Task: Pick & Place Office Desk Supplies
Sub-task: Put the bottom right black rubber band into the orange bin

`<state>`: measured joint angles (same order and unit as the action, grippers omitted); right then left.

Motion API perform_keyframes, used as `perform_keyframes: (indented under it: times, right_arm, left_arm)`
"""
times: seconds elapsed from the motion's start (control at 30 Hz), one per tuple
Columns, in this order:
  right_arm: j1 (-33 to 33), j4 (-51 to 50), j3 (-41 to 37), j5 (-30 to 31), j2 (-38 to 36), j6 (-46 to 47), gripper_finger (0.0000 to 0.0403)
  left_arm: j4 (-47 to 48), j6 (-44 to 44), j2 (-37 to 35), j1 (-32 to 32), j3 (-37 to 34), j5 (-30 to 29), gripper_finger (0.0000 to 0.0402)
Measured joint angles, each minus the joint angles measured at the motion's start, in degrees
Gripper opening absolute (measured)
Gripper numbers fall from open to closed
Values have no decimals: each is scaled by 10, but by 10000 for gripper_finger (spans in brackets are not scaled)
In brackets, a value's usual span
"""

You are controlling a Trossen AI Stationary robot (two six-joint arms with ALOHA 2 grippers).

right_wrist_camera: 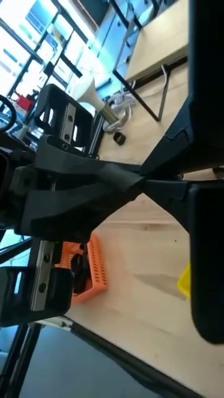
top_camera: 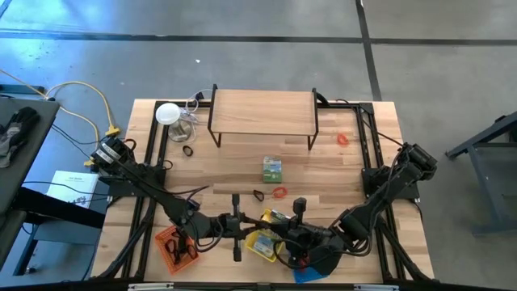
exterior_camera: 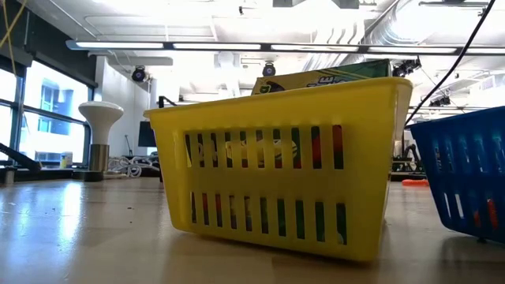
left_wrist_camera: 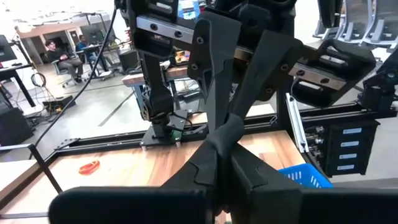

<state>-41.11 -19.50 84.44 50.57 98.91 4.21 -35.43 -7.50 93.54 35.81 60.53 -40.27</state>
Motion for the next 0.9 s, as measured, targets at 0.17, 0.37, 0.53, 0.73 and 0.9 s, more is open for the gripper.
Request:
perform_keyframes:
  times: [0.17, 0.37, 0.53, 0.73, 0.9]
  right_arm:
    - [1, -2, 0, -20, 0, 8, 35]
    - [-17, 10, 0, -29, 0, 8, 144]
    - [-42, 9, 0, -30, 0, 7, 229]
    - [-58, 9, 0, -30, 0, 41, 263]
    - [-57, 6, 0, -31, 0, 54, 260]
  left_arm:
    - [0, 10, 0, 5, 0, -1, 2]
    - [12, 24, -3, 31, 0, -15, 2]
    - [151, 114, -45, 86, 0, -63, 1]
    - [322, 297, -119, 172, 1, -105, 1]
    - [515, 536, -170, 231, 2, -36, 1]
